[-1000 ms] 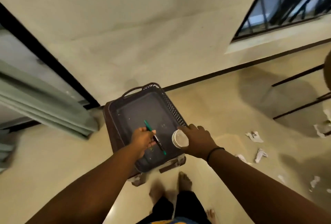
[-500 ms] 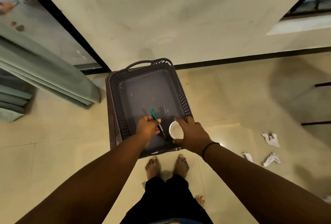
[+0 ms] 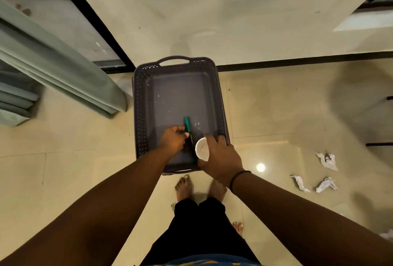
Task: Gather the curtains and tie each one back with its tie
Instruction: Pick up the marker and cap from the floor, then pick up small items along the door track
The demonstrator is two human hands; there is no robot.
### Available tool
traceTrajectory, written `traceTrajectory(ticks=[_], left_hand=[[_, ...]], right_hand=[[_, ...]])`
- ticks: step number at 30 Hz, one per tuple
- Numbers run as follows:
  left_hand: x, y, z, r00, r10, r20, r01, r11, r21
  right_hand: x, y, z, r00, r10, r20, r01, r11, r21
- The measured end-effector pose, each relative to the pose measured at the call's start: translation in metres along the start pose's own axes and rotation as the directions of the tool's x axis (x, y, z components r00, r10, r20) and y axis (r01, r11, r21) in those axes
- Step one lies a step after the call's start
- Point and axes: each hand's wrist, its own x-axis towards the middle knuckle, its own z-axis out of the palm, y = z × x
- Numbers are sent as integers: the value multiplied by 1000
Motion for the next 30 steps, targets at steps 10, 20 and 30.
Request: traceTrajectory(ticks=[10,20,30], left_hand=[[-46,-11,-56,963,192,189,-259,856,449],[-103,-48,-217,922,387,-21,-296,740,604],[-116,-172,-499,902,341,-264,-119,786,607]], right_hand=[[-5,-42,-22,988,152,19,-139,943,-301],[4,-206,-23,910,-392,135,405,771,-492],[27,-486,68,843,-503,191,487,563,-668]])
